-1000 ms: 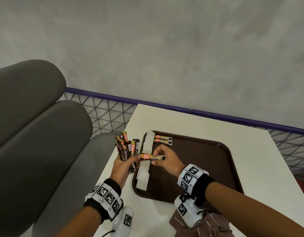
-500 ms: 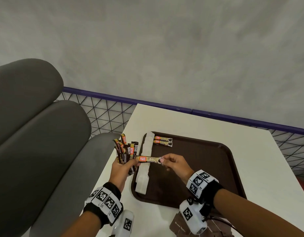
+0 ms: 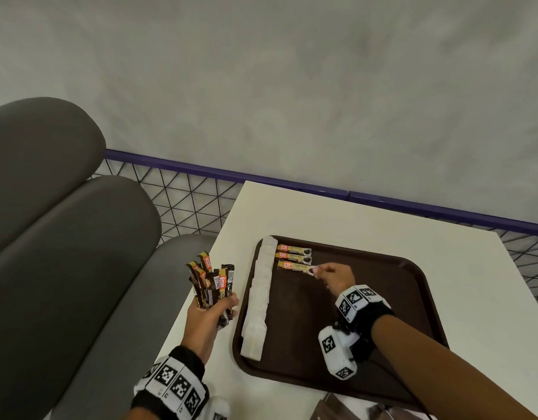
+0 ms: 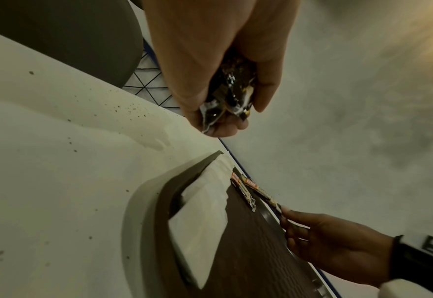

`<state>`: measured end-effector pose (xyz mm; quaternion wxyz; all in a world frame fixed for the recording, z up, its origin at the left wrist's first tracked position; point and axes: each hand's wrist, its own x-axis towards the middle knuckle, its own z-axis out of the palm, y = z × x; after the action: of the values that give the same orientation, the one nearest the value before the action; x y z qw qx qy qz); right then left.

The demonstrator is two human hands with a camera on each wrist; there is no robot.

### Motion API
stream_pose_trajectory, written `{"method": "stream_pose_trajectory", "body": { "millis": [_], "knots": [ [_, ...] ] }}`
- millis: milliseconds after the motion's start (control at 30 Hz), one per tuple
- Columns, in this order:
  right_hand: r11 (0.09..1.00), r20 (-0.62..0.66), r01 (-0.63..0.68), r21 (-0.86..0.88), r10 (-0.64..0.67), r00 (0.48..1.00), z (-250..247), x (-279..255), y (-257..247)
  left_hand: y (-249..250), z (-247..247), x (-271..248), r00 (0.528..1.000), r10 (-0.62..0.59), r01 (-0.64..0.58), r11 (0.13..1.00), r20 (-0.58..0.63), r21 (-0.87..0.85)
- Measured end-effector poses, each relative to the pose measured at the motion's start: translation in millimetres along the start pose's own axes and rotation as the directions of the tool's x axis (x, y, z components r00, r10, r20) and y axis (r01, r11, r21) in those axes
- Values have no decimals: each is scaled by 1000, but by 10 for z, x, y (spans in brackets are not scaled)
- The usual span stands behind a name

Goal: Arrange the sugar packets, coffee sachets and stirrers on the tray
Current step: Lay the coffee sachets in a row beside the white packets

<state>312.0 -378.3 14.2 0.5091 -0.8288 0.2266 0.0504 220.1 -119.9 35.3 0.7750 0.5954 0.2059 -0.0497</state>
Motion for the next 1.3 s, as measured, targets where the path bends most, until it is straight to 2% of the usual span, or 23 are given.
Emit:
{"method": "stream_pose_trajectory", "body": {
  "millis": [133,300,700,867,967,1033,1133,1200,1300],
  "knots": [
    [996,-9,-37,-76,36,999,70,89,11,-20,-47,36,1000,-5,5,1000,-2,12],
    [994,-76,-94,-57,90,993,190,144,29,7,-82,49,1000,-15,15,1000,-6,4],
    [990,-150,-104,-95,89,985,315,229,69,5,-75,28,996,-76,76,997,36,7],
    [993,-161,-92,-80,78,984,301,183,60,61,-62,-6,992,-90,88,996,91,17],
    [999,-185,10,-35,-16,983,262,47,61,82,-35,-31,988,-99,98,995,116,12],
    [992,-147,119,-46,-124,981,273,-104,79,81,-13,-52,985,-107,106,994,135,11],
    [962,43,271,-27,-270,962,342,-432,50,75,29,-87,980,-122,122,992,155,12],
    [941,208,337,31,-336,919,396,-668,-27,68,66,-109,977,-129,129,992,168,10],
    [904,403,425,44,-405,821,506,-931,-154,87,135,-174,972,-119,117,993,202,19]
  ]
}}
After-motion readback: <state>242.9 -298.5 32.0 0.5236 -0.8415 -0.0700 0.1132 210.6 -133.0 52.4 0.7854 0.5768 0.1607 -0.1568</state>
